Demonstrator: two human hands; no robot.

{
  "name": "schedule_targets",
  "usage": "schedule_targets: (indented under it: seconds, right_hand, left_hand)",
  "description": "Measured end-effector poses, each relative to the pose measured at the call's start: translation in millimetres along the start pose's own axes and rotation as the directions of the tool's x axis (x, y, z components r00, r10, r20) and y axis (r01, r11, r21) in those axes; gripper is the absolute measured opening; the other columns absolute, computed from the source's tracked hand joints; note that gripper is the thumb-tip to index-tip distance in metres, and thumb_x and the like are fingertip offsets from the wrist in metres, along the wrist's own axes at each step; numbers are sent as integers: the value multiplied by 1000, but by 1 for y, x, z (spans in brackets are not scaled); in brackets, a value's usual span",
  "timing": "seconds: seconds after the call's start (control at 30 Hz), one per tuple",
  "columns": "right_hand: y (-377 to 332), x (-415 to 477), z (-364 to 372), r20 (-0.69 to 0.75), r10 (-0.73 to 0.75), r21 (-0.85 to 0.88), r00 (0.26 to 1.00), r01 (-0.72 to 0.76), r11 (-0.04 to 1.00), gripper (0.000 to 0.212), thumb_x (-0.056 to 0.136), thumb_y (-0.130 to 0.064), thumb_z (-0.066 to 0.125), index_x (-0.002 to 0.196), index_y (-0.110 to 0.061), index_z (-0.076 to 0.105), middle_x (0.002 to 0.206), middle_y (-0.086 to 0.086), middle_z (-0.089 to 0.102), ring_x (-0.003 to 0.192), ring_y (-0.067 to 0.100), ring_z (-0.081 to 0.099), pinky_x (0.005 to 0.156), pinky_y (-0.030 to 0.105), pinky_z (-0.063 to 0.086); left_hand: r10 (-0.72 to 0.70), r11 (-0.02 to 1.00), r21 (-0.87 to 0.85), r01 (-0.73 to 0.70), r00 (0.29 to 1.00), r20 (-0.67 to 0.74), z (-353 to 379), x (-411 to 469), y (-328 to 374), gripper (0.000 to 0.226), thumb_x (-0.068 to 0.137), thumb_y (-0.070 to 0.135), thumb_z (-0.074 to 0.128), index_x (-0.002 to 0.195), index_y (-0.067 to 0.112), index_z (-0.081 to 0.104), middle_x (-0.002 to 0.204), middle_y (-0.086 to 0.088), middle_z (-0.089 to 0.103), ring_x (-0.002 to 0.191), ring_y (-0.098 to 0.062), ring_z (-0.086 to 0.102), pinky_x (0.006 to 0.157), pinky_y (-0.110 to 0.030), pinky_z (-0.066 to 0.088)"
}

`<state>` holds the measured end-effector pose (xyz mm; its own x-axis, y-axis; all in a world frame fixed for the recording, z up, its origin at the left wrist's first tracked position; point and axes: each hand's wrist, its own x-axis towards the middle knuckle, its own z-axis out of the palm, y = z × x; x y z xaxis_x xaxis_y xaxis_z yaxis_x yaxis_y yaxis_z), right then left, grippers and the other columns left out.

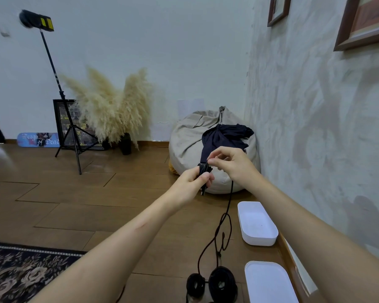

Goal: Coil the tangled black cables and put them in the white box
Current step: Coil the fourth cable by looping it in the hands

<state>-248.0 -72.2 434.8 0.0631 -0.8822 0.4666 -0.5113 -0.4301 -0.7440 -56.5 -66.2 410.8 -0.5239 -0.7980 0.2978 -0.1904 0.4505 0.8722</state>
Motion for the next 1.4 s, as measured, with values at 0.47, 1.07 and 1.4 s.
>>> schedule_targets:
  seconds: [0.47, 1.07, 1.4]
  right_hand:
    - [4, -14, 11, 119, 172, 306, 978, -201, 931, 21, 106, -16, 53, 114, -10, 71, 90, 10, 71, 83, 12, 69, 71, 26, 57]
    - [-18, -20, 63, 357, 172, 94, 918, -219, 971, 32, 107, -19, 47, 81, -26, 65, 66, -3, 59, 57, 11, 48, 57, 25, 42]
    - [-14, -13, 26, 295, 38, -196, 955, 22, 980, 20, 102, -18, 56, 99, -15, 76, 66, -20, 61, 63, -2, 52, 64, 15, 36]
  left_hand:
    - [84, 991, -106, -86, 996, -21, -7, 2, 16, 17, 107, 13, 50, 108, 10, 67, 92, 4, 66, 99, -12, 64, 98, -30, 49]
    - [-15, 1000, -6, 14, 857, -516, -18, 18, -20, 11, 103, 24, 56, 103, 30, 66, 95, 6, 72, 82, -10, 66, 75, -39, 57]
    - [-54, 991, 108, 73, 983, -173, -20, 16, -34, 18, 105, 26, 52, 103, 19, 68, 96, 2, 73, 93, -10, 66, 89, -38, 53]
